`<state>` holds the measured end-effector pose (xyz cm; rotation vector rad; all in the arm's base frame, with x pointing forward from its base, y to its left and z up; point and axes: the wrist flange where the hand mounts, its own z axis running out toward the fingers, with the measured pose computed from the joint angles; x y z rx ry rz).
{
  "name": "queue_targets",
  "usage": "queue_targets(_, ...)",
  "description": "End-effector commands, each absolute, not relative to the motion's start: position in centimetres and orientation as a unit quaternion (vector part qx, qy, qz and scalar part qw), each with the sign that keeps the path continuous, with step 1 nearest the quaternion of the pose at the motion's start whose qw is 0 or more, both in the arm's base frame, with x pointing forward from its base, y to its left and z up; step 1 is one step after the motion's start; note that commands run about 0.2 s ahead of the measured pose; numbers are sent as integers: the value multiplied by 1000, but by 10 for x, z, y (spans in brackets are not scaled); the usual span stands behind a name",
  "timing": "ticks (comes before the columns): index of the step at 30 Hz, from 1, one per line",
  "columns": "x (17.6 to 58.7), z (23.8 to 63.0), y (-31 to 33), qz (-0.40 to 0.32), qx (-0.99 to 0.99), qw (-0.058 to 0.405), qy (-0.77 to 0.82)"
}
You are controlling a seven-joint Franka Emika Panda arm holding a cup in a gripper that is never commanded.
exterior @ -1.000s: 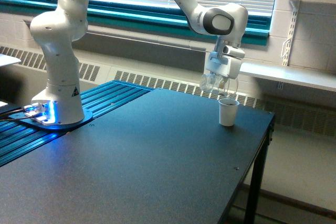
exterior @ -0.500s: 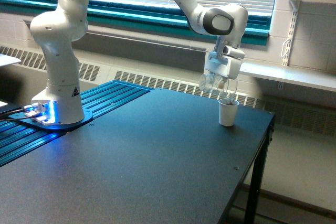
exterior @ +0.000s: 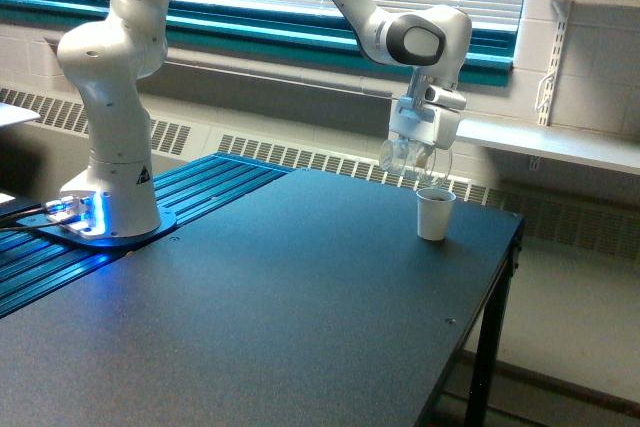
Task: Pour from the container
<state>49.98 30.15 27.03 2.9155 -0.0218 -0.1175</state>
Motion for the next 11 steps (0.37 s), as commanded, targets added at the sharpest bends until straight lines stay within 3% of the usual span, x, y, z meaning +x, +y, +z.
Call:
queue_targets(1, 503, 280, 300, -29, 994, 108, -6)
queue_targets(11, 503, 283, 299, -23, 994, 106, -8)
